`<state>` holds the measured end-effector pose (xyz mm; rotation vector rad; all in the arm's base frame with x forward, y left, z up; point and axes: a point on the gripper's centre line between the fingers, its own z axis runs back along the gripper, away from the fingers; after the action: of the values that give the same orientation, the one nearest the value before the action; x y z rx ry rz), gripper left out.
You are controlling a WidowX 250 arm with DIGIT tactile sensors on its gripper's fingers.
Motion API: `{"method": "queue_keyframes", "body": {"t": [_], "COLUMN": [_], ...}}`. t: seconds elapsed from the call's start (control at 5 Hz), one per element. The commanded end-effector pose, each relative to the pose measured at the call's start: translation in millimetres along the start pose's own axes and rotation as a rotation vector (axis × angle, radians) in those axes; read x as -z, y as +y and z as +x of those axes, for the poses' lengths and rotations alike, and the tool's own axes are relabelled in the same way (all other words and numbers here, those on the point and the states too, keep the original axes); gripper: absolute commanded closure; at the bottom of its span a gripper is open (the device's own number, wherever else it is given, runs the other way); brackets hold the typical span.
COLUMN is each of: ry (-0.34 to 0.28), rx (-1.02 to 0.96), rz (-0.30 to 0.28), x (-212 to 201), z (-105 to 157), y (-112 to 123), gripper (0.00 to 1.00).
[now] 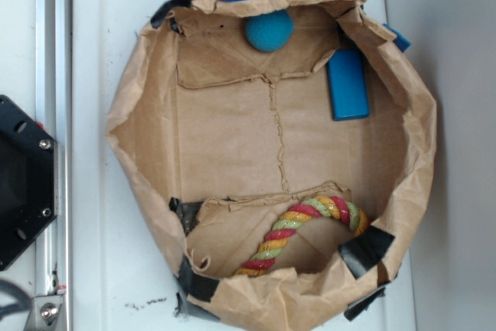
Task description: Grab the multicolored rope.
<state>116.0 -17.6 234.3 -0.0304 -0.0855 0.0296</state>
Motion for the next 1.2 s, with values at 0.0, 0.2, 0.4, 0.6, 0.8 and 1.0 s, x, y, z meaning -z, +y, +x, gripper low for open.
{"method": "queue_keyframes", "body": {"t": [0.0, 0.2, 0.4, 0.6, 0.8, 1.0], "ry": [-0.049, -0.079, -0.112, -0.112, -0.112, -0.112], "rx": [-0.055, -0.154, -0.249, -0.249, -0.249, -0.249], "rz": [0.046, 0.020, -0.172, -0.172, -0.172, -0.172], "x": [20.9, 39.0, 56.9, 56.9, 56.9, 56.9], "z": [96.6, 115.0, 90.0, 90.0, 90.0, 90.0], "y": [17.2, 12.0, -11.7, -11.7, -11.7, -11.7], "gripper": [0.00, 0.00, 0.00, 0.00, 0.00, 0.00]}}
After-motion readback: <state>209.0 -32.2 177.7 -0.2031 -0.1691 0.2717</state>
